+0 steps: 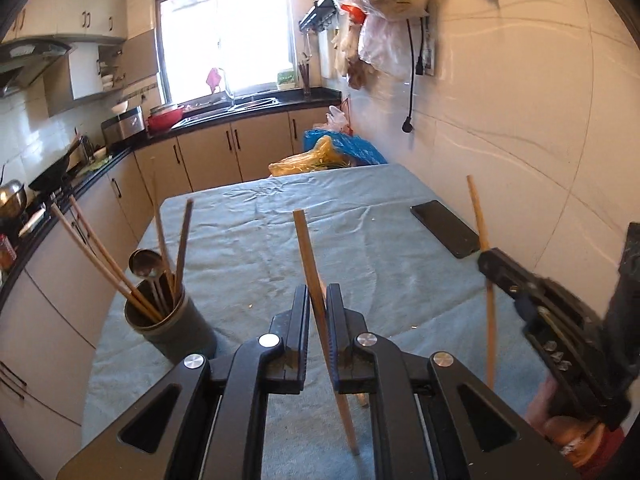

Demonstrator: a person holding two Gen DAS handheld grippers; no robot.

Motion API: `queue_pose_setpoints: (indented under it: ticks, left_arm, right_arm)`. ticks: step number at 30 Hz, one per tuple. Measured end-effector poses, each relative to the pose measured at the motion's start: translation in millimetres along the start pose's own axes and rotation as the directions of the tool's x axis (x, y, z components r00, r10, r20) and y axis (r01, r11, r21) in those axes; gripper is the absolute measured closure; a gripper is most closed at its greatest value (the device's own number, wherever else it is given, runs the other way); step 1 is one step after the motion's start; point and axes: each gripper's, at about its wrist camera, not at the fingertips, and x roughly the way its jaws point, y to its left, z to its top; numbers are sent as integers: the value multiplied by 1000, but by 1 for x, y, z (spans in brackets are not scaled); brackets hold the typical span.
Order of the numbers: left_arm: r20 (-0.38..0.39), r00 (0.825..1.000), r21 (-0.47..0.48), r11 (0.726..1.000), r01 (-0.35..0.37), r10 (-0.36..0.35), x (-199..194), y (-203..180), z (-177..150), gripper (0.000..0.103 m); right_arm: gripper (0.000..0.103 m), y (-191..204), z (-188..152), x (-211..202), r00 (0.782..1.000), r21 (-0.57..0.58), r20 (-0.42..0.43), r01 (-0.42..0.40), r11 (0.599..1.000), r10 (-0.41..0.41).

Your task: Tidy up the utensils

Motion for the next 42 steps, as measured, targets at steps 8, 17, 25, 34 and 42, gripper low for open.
queue_pose_setpoints:
  ticks: [8, 17, 25, 34, 42]
  left_arm:
    - [-6, 1000, -19, 1000, 8, -8, -5, 13, -3, 94]
    - [-9, 1000, -28, 1000, 10, -11, -1, 15, -1, 94]
    - [-6, 1000, -16, 1000, 9, -10, 1, 17, -1, 94]
    - [-5, 1000, -37, 999, 23, -23, 0, 22, 0, 94]
    - [27, 999, -58, 998, 24, -22, -21, 35, 5, 96]
  right_arm:
    - [96, 8, -24, 19, 999, -23, -18, 33, 999, -33]
    - [96, 9, -23, -6, 996, -43, 36, 82, 996, -80]
    - [96, 9, -28, 5, 994, -41, 36, 102, 994, -100]
    - [96, 14, -21, -32, 996, -71, 40, 79, 994, -77]
    - [96, 29, 0, -32, 997, -84, 73, 31, 996, -25]
